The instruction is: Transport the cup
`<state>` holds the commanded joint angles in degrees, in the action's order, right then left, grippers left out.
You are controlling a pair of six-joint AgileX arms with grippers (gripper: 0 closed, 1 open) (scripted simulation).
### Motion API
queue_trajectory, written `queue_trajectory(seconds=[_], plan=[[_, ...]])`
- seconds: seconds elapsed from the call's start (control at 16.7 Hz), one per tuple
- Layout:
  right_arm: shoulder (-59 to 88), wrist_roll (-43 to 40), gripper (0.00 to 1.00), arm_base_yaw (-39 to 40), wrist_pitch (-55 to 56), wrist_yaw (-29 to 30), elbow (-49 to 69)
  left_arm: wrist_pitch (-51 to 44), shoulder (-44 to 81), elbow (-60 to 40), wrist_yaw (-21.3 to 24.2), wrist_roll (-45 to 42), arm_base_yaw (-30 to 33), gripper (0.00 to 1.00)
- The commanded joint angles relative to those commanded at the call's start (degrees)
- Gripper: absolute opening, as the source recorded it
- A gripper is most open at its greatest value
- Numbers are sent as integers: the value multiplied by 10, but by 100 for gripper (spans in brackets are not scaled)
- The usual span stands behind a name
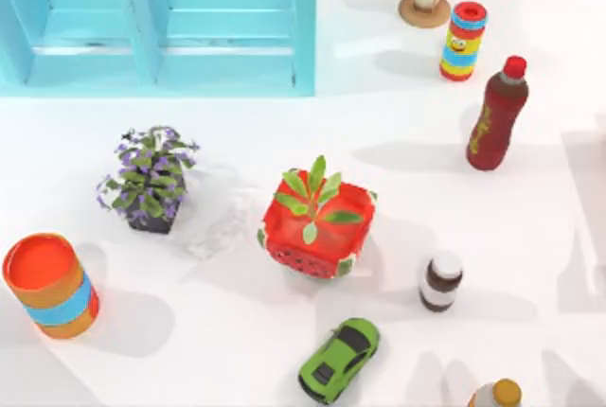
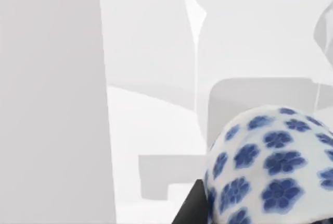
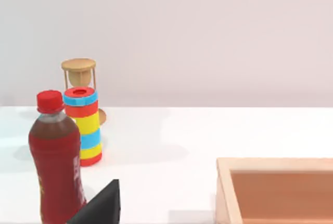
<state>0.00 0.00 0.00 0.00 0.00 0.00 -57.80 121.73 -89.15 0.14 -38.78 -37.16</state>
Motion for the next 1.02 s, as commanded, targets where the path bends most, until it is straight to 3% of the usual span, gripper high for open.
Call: queue_trajectory(seconds=[0.66,1.02], plan=[[0,0,100,0,0,0,0,0,0,0,0,0,0,98],[0,0,100,0,0,0,0,0,0,0,0,0,0,100]])
